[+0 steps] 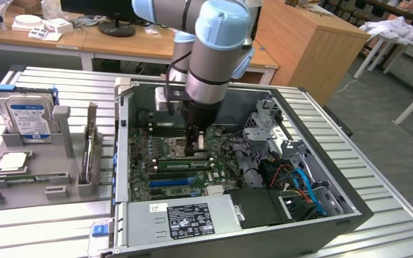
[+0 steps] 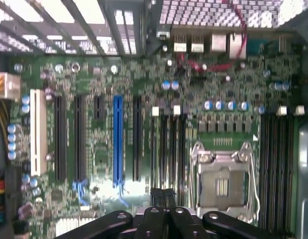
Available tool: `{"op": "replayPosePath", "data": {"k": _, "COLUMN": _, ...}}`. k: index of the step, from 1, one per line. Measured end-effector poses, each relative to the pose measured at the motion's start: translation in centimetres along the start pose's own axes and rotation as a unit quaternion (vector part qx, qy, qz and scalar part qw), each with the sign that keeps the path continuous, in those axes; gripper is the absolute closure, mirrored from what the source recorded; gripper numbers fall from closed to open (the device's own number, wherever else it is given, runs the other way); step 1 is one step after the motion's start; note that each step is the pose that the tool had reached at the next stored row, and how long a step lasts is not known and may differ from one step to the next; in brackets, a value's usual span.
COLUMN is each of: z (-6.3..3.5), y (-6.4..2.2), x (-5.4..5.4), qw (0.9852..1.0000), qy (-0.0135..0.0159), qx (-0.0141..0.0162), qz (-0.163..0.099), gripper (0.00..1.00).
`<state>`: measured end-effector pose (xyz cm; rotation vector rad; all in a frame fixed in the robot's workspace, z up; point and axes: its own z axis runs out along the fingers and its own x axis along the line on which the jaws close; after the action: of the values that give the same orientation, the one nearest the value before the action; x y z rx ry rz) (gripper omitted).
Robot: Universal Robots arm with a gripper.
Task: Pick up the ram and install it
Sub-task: 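Press down the ram until it locks into place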
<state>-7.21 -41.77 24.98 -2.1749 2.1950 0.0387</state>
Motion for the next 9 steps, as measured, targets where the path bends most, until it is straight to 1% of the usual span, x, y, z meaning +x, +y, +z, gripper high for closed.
{"op": "replayPosePath", "data": {"k": 2, "z": 0.00, "y": 0.55, "x": 0.01, "qw": 1.0000, "qy": 0.0000, "qx": 0.0010, "qz": 0.000, "gripper": 0.89}}
{"op": "replayPosePath", "data": {"k": 4, "z": 0.00, "y": 0.88, "x": 0.00, "qw": 1.0000, "qy": 0.0000, "qx": 0.0015, "qz": 0.000, "gripper": 0.89}}
{"op": "replayPosePath", "data": {"k": 9, "z": 0.00, "y": 0.92, "x": 0.01, "qw": 1.0000, "qy": 0.0000, "qx": 0.0014, "qz": 0.000, "gripper": 0.89}}
